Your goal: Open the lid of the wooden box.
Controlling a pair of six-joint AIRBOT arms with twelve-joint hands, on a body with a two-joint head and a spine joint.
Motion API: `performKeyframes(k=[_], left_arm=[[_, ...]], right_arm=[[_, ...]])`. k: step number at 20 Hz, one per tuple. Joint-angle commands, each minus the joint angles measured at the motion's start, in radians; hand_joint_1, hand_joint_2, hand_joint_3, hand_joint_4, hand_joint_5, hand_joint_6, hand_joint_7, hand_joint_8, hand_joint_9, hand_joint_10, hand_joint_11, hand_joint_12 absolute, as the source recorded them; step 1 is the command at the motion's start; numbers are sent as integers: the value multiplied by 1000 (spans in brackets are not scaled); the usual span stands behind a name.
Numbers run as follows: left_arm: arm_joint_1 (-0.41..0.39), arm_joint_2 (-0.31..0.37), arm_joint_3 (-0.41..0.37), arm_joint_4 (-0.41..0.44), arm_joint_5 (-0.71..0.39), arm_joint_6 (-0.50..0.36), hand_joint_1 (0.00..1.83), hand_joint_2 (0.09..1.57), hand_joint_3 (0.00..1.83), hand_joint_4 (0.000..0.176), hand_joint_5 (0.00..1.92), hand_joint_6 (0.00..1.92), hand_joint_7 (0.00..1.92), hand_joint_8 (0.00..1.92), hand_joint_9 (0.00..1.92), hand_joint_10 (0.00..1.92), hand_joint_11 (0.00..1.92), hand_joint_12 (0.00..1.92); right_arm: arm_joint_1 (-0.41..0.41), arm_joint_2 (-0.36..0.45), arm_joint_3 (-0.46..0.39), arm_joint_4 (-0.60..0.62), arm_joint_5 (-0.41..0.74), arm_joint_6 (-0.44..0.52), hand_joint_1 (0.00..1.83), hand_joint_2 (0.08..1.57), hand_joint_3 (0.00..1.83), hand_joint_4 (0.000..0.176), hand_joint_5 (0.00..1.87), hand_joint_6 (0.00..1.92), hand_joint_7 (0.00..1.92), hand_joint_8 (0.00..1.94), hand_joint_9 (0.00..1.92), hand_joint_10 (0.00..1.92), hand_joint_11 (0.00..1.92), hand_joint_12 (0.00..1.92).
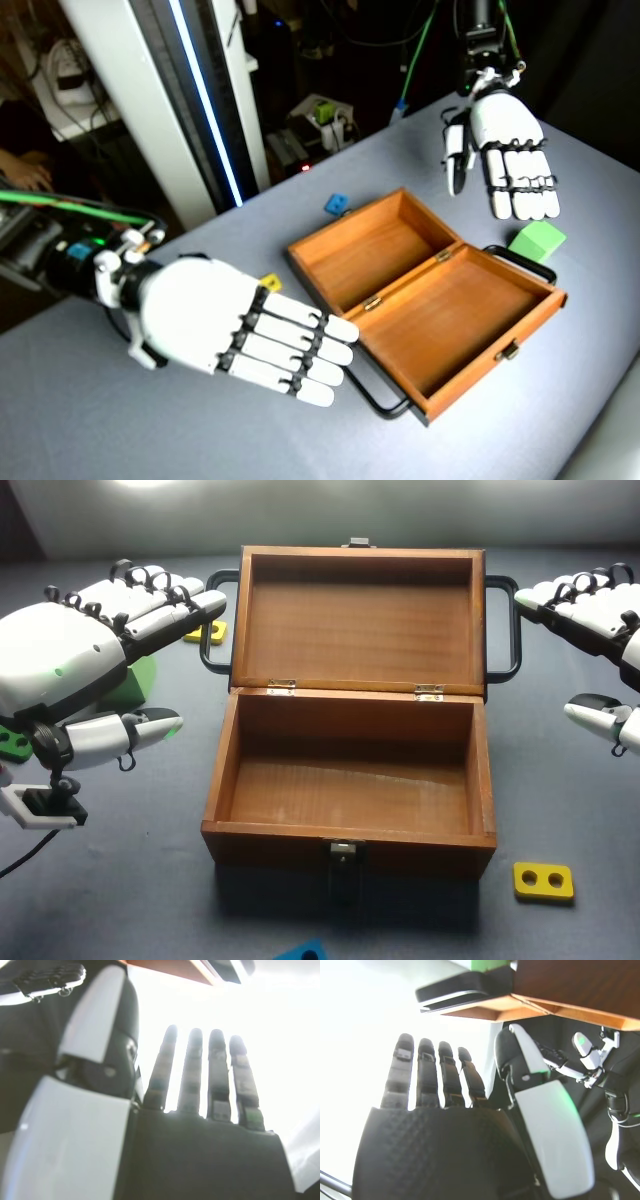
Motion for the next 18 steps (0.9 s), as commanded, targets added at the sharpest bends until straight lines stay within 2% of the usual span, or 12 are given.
performKeyframes(k=[1,2,4,5,8,11,12,13,14,15,16,18], left_arm=[[-8,6,-2,-19,-126,-3,625,1350,0,32,0,0,0,0,0,0,0,0],[0,13,-10,-20,-145,-3,611,1361,5,13,0,0,0,0,0,0,0,0],[11,24,-22,-21,-169,-3,605,1370,6,0,0,0,0,0,0,0,0,0],[19,31,-28,-24,-184,-3,589,1379,8,7,0,0,0,0,0,0,0,0],[56,55,-55,-39,-251,-3,557,1402,7,0,0,0,0,0,0,0,0,0],[100,69,-79,-67,-337,-3,567,1428,5,0,0,0,0,0,0,0,0,0],[109,72,-83,-75,-355,-3,494,1438,8,22,0,0,0,0,0,0,0,0],[122,75,-89,-86,-381,-3,494,1438,8,22,0,0,0,0,0,0,0,0],[133,78,-97,-102,-418,1,409,1445,6,9,0,0,0,0,0,0,0,0],[139,81,-102,-111,-439,3,370,1446,6,18,0,0,0,0,0,0,0,0],[143,84,-108,-122,-468,5,419,1438,0,11,0,0,0,0,0,0,0,0],[151,82,-114,-137,-504,8,429,1425,0,54,0,0,0,0,0,0,32,21]], right_arm=[[11,5,-1,3,119,6,867,1404,0,0,0,0,0,0,0,0,0,0],[11,12,-7,2,125,6,897,1409,0,0,0,0,0,0,0,0,0,0],[10,23,-19,-2,139,6,936,1418,0,0,0,0,0,0,0,0,0,0],[10,31,-27,-6,149,6,897,1414,0,10,0,0,0,0,0,0,0,0],[-3,64,-66,-14,200,-4,805,1412,0,0,0,0,0,0,0,0,0,0],[-45,111,-116,-10,286,-19,546,1428,8,0,0,0,0,0,0,0,0,0],[-55,119,-125,-6,304,-21,556,1436,9,0,0,0,0,0,0,0,0,0],[-71,131,-137,0,332,-26,556,1436,9,0,0,0,0,0,0,0,0,0],[-91,146,-154,9,366,-34,639,1426,1,0,0,0,0,0,0,0,0,0],[-102,155,-164,14,386,-37,574,1421,0,13,0,0,0,0,0,0,0,0],[-122,169,-178,23,422,-39,513,1413,0,18,0,0,0,0,0,0,0,0],[-159,183,-194,45,488,-42,455,1393,0,0,0,0,0,0,0,0,0,0]])
